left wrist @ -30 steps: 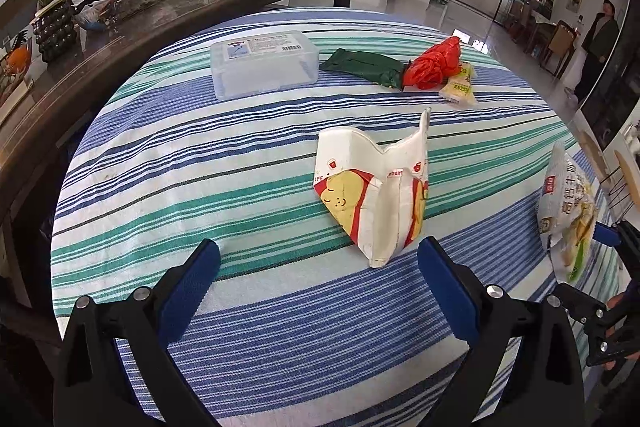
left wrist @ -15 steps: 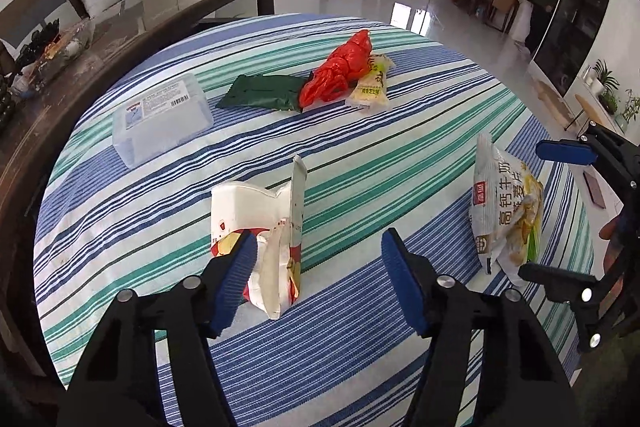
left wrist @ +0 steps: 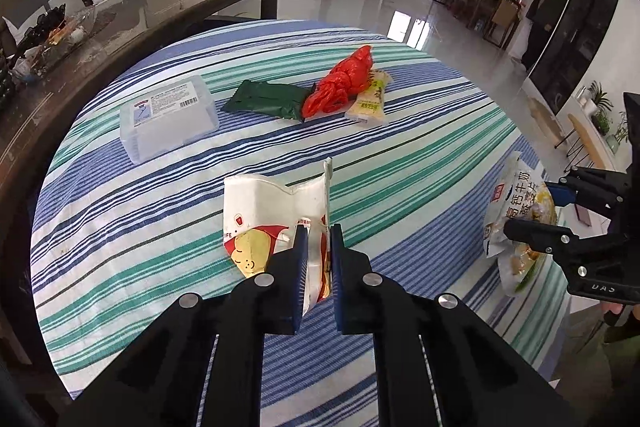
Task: Collect trash
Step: 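Carry the paper bag and biscuit bag over the blue basket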
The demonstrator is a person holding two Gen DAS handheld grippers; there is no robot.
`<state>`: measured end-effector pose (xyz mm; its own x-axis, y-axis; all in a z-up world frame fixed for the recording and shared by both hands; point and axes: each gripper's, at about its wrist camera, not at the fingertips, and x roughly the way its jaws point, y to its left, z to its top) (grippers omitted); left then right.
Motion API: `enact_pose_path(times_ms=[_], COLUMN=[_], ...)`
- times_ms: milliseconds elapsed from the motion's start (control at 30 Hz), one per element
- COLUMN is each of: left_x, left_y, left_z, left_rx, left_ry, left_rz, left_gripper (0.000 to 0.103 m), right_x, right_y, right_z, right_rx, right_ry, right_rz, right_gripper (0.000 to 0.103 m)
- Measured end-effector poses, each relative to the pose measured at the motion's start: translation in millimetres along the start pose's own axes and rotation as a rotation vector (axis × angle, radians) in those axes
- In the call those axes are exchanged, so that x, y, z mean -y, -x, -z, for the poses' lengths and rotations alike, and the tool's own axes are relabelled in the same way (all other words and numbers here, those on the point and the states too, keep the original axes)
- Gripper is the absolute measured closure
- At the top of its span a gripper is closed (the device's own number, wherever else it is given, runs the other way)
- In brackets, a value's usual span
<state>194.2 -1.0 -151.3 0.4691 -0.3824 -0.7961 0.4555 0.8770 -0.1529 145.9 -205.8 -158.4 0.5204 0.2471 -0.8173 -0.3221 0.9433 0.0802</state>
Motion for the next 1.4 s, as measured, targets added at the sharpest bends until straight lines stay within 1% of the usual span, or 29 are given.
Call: enact_pose_path(times_ms=[100,233,367,467,567,700,900,967,1100,1200,1300,1400], left_x=[8.0,23.3,48.7,72.0,100.0,149.1,245.8,281.7,340.9,381.1,415.1,441.0], left_y=[13.1,20.1,23.5,24.7,24.1,19.5,6.1,-1.6,-27.9,-62.8,-104.0,-144.7], left_z=[7.1,11.7,12.5,9.3,4.2,-3.7,-16.7,-20.1,-24.6,-24.3,-19.9,-12.2], left_rx=[0.016,0.015,0.022,0.026,0.024,0.018,-0.007,-0.018,-0.047,-0.093,-0.14,-0.183], left_ry=[0.005,0.014,-0.015,-0.033,-0.05,-0.1,-0.197,-0.23,-0.26,-0.25,-0.25,-0.257], left_rz=[0.038,0.079,0.094,0.118,0.154,0.226,0.349,0.39,0.436,0.462,0.466,0.46], left_gripper=[0.093,0.093,0.093,0.093,0.093,0.093,0.093,0.093,0.093,0.093,0.093,0.093], right_x=[3.6,10.0,24.4,40.2,64.7,113.5,196.9,221.4,269.7,303.1,332.6,349.7], right_y=[8.0,7.3,16.7,29.7,47.0,76.3,114.2,122.3,129.3,125.0,114.7,104.3], right_z=[7.3,14.5,22.8,30.9,44.1,70.3,120.6,136.7,172.1,198.1,222.6,241.2], right_rx=[0.006,-0.005,0.017,0.041,0.066,0.101,0.125,0.127,0.112,0.095,0.073,0.057], right_ry=[-0.04,-0.072,-0.135,-0.176,-0.225,-0.311,-0.466,-0.514,-0.602,-0.665,-0.723,-0.762], right_rz=[-0.023,-0.01,-0.024,-0.015,0.01,0.076,0.2,0.234,0.3,0.353,0.374,0.379], right_gripper=[0.063,0.063,0.063,0.063,0.063,0.063,0.063,0.063,0.063,0.063,0.063,0.063])
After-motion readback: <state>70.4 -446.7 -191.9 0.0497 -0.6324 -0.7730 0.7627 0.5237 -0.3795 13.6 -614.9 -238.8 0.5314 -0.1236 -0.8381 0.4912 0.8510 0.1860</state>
